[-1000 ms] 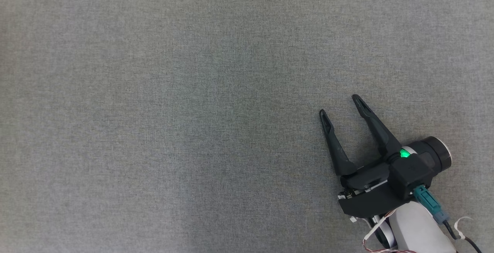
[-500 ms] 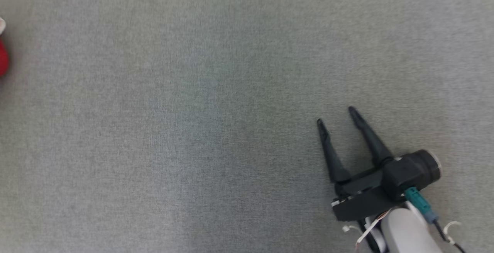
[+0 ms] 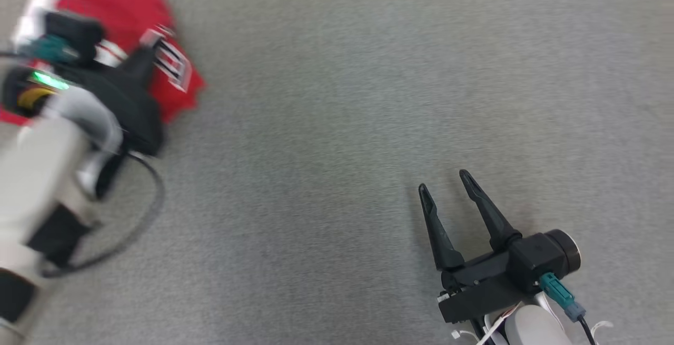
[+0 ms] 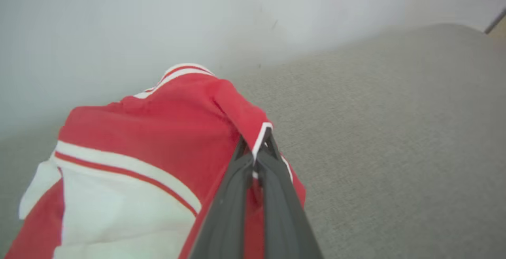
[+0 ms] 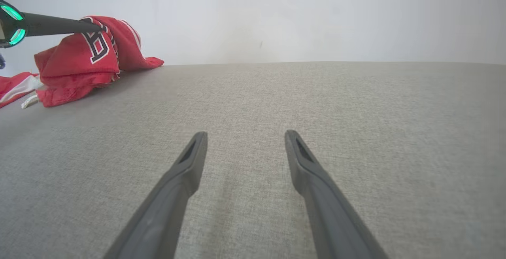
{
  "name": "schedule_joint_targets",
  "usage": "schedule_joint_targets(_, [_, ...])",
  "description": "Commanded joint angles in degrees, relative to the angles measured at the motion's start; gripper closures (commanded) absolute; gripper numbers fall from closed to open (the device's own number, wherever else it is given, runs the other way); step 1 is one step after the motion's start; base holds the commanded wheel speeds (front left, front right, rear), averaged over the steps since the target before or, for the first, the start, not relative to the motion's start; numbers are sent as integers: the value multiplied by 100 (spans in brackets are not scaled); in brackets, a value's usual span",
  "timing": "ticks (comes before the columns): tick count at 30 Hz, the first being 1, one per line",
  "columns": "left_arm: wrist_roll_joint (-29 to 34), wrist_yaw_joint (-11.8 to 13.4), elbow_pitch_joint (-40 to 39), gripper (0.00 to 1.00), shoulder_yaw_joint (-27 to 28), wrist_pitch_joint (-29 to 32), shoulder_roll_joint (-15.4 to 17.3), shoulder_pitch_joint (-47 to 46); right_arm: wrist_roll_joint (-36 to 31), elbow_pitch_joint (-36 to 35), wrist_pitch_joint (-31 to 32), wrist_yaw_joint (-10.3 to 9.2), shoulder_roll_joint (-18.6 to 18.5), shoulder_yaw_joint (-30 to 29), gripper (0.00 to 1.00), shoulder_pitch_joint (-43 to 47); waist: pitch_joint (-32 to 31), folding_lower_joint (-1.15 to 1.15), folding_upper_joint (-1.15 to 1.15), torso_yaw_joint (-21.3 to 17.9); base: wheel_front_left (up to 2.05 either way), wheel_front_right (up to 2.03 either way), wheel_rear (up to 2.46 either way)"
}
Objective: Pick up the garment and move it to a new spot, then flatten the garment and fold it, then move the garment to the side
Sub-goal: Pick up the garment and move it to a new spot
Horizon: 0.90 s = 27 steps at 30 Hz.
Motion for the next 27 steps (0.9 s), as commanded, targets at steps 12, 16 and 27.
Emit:
schedule_joint_targets(12, [-531,10,-120,100,-1305,-973,-1413,924,84,-46,-3,-12,126,-96,0,451,-778,-1,-1,-874,0,0,0])
schedule_joint_targets(16, [-650,10,-83,100,-1585,-1240,-1691,1203,104,-18,-3,-12,130,-94,0,540,-968,-1,-1,-916,0,0,0])
schedule_joint_targets(27, [-245,23,193,0,-866,-1520,-1787,1858,143,-27,-2,-13,97,-50,0,706,-1342,-1,-1,-804,0,0,0])
